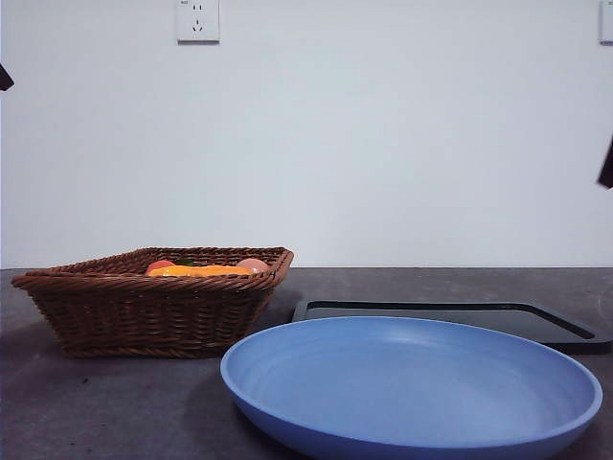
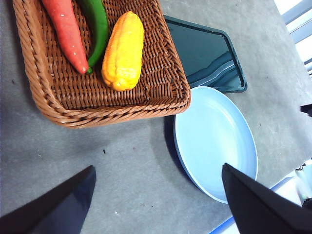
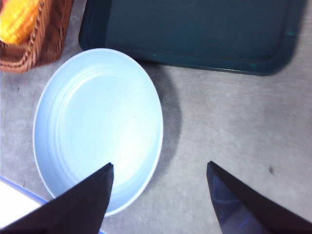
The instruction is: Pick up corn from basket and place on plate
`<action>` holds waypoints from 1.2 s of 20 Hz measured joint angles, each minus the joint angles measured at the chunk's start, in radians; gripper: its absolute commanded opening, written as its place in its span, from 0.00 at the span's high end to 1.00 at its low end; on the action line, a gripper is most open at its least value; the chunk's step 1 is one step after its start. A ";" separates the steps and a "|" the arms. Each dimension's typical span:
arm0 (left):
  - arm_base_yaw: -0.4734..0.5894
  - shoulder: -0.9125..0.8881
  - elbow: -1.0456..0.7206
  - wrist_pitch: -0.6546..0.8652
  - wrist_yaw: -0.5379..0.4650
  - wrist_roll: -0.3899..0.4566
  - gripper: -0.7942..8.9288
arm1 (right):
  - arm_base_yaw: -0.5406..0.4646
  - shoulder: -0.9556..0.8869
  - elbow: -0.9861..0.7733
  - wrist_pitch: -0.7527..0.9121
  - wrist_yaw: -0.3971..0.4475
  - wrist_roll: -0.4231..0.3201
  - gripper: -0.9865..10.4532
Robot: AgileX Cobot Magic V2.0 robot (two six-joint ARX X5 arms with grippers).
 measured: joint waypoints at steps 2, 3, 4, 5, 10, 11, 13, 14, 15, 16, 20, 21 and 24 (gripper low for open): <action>0.000 0.000 0.000 0.000 0.000 0.000 0.49 | 0.042 0.055 0.000 0.042 0.000 0.003 0.64; 0.000 0.000 0.000 0.000 0.000 0.000 0.49 | 0.065 0.085 0.000 0.066 0.000 0.008 0.64; 0.000 0.000 0.000 0.000 0.000 0.000 0.49 | 0.084 0.116 0.000 0.092 0.001 0.009 0.64; 0.000 0.000 0.000 0.000 0.000 0.000 0.49 | 0.102 0.148 0.000 0.118 0.001 0.011 0.64; 0.000 0.000 0.000 0.000 0.000 0.000 0.49 | 0.171 0.315 0.000 0.221 0.011 0.016 0.64; 0.000 0.000 0.000 0.000 0.000 0.000 0.49 | 0.176 0.342 0.000 0.237 0.014 0.016 0.64; 0.000 0.000 0.000 0.000 0.000 0.000 0.49 | 0.188 0.396 0.000 0.269 0.018 0.019 0.64; 0.000 0.000 0.000 0.000 0.000 0.000 0.49 | 0.195 0.417 0.000 0.278 0.020 0.019 0.65; 0.000 0.000 0.000 0.000 0.000 0.000 0.49 | 0.203 0.437 0.000 0.281 0.023 0.019 0.68; 0.000 0.000 0.000 0.000 0.000 0.000 0.49 | 0.208 0.454 0.000 0.284 0.026 0.019 0.70; 0.000 0.000 0.000 0.000 0.000 0.000 0.49 | 0.224 0.491 0.000 0.306 0.029 0.019 0.85; 0.000 0.000 0.000 0.002 0.000 0.000 0.49 | 0.226 0.491 0.000 0.312 0.032 0.019 0.91; 0.000 0.000 0.000 0.005 0.000 0.000 0.49 | 0.225 0.491 0.000 0.331 0.037 0.019 0.91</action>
